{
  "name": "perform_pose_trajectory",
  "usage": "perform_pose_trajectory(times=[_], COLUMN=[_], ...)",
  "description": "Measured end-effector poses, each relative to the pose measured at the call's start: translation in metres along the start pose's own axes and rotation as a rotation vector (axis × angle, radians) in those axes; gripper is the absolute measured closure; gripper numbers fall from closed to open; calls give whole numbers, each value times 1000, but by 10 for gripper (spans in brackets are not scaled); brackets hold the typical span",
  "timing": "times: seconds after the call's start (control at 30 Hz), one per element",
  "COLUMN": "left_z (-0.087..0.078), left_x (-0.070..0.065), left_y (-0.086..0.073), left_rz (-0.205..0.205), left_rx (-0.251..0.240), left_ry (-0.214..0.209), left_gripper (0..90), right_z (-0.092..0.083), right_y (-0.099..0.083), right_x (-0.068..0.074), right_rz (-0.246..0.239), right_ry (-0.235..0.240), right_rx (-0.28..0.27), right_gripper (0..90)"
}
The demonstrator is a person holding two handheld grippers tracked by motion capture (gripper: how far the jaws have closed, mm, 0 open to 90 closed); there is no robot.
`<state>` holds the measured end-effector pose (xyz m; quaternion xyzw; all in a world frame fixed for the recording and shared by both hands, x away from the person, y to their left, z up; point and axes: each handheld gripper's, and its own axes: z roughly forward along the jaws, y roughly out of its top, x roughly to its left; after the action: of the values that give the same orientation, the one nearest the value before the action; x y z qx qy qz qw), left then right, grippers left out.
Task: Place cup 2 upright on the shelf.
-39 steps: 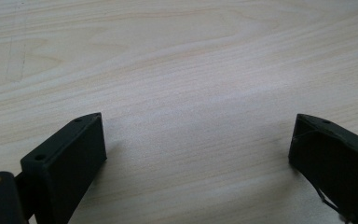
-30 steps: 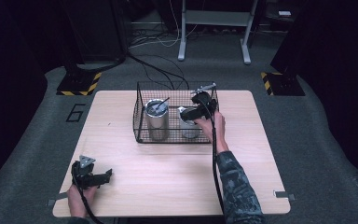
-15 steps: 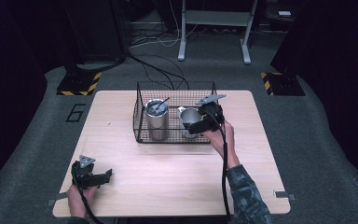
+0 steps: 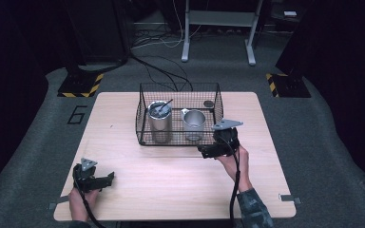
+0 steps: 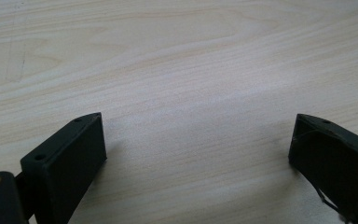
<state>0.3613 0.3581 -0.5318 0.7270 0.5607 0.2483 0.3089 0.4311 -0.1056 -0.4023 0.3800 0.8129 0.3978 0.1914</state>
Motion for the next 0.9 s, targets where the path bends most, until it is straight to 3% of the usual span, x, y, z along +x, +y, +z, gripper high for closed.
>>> perform_pose_trajectory(times=[0.23, 0.27, 0.47, 0.63, 0.77, 0.9], left_z=[0, 0, 0, 0, 0, 0], left_x=[0, 0, 0, 0, 0, 0], left_y=[0, 0, 0, 0, 0, 0], left_rz=[1, 1, 1, 1, 1, 0], left_rx=[0, 1, 1, 0, 0, 0], left_ry=[1, 1, 1, 2, 2, 1], left_gripper=[38, 38, 38, 38, 37, 37], right_z=[3, 5, 13, 20, 18, 15], right_y=[-35, -50, -87, -120, -137, -147], right_x=[-4, -6, -12, -19, -23, -26], right_rz=[37, 52, 55, 119, 151, 149], right_ry=[-12, -12, -1, 0, -28, -52], right_rx=[28, 37, 74, 109, 103, 98], right_gripper=[0, 0, 0, 0, 0, 0])
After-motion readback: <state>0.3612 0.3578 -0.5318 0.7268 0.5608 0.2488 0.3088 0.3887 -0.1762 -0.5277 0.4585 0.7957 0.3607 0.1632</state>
